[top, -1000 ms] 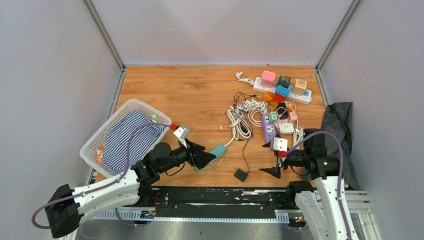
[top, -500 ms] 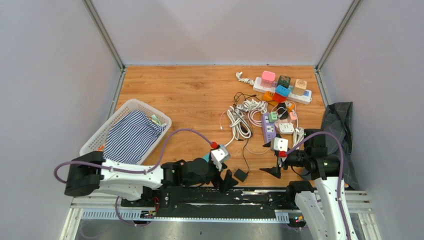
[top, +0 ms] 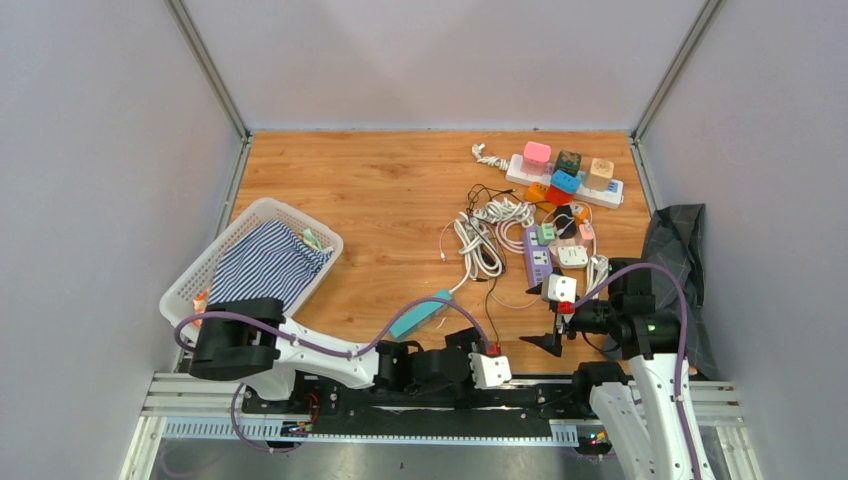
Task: Pull the plug off the socket
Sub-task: Pick up the plug from the corner of the board.
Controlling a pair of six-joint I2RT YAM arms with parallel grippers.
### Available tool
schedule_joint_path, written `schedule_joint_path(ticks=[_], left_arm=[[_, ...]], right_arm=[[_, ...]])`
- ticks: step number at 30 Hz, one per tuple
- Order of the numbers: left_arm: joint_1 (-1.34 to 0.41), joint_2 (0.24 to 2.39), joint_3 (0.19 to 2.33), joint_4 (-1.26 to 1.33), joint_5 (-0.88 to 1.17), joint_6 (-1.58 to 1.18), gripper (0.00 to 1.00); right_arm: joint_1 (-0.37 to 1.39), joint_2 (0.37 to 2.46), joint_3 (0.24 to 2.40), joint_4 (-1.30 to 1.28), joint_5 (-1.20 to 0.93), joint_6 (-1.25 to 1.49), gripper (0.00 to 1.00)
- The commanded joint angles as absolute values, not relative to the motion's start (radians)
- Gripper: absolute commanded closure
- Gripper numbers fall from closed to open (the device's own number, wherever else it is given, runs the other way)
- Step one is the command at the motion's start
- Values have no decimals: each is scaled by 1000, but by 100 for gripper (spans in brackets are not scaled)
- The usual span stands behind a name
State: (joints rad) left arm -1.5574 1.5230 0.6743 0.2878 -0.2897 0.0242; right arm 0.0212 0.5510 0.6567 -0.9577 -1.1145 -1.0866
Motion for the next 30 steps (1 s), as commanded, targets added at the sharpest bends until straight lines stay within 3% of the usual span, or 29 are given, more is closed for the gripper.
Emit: schedule_joint_path(ticks=[1,8,30], left_arm=[[-1552,1491,664,293,-192,299,0],[-1380,1393,636,277,182,342,0],[-1224,1695,809,196,387,435,5]], right_arm=[[10,544,644,-979,-1117,-1101,6],[9,543,643,-979,-1118,-1100,6],[-17,545,643,-981,-1122,-1101,6]])
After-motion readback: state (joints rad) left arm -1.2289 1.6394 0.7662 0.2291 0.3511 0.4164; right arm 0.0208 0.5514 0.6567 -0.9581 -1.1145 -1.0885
